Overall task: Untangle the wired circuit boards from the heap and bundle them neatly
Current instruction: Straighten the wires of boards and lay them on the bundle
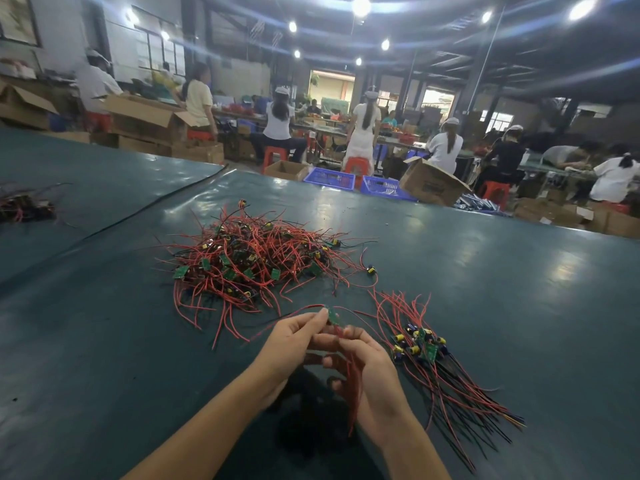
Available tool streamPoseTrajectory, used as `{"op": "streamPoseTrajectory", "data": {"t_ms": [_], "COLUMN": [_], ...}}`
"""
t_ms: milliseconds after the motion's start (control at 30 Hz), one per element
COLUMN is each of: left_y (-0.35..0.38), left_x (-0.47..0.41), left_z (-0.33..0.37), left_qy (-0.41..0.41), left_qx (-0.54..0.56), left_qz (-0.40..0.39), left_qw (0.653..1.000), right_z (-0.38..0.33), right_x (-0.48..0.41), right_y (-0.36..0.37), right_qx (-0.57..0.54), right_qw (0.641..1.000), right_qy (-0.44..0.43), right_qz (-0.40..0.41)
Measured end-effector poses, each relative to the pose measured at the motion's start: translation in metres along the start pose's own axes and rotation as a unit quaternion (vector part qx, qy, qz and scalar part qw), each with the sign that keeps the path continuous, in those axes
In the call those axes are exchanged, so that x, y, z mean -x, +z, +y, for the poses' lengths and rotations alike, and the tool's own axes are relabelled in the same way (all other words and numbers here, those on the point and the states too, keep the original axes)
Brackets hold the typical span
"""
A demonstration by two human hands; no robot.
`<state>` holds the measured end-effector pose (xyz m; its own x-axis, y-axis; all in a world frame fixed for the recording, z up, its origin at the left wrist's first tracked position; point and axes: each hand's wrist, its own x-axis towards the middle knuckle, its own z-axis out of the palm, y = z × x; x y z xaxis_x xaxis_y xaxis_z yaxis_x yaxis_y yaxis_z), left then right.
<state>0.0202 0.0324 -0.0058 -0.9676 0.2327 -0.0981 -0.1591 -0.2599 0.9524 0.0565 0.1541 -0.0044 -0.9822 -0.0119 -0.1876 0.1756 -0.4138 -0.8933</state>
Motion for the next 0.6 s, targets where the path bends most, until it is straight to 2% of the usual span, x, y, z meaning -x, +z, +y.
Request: {"op": "streamPoseTrajectory", "data": {"t_ms": [167, 267, 400, 500, 567, 600], "left_y": [-0.001, -0.006, -0.011, -0.011, -0.010, -0.010], "left_x": [0.000, -0.003, -0.005, -0.001, 0.001, 0.003], "left_z": [0.008, 0.011, 0.013, 0.015, 0.017, 0.018], "left_qy": [0.060, 0.115, 0.211, 0.277, 0.337, 0.381], "left_qx": [0.136, 0.153, 0.046, -0.028, -0.069, -0.108], "left_qz": [0.022, 0.048, 0.091, 0.072, 0.065, 0.071], "left_qw": [0.989, 0.980, 0.972, 0.958, 0.937, 0.915], "right_z": [0.005, 0.006, 0.006, 0.006, 0.005, 0.004], "right_x": [-0.003, -0.003, -0.001, 0.000, 0.000, 0.000], "right_y": [0.000, 0.000, 0.001, 0.002, 0.002, 0.002], "right_qx": [0.091, 0.124, 0.143, 0.139, 0.131, 0.123], "right_qw": [0.993, 0.981, 0.971, 0.972, 0.974, 0.975], "right_qy": [-0.064, -0.115, -0.167, -0.175, -0.174, -0.175], "right_qz": [0.047, 0.089, 0.093, 0.076, 0.065, 0.058]}}
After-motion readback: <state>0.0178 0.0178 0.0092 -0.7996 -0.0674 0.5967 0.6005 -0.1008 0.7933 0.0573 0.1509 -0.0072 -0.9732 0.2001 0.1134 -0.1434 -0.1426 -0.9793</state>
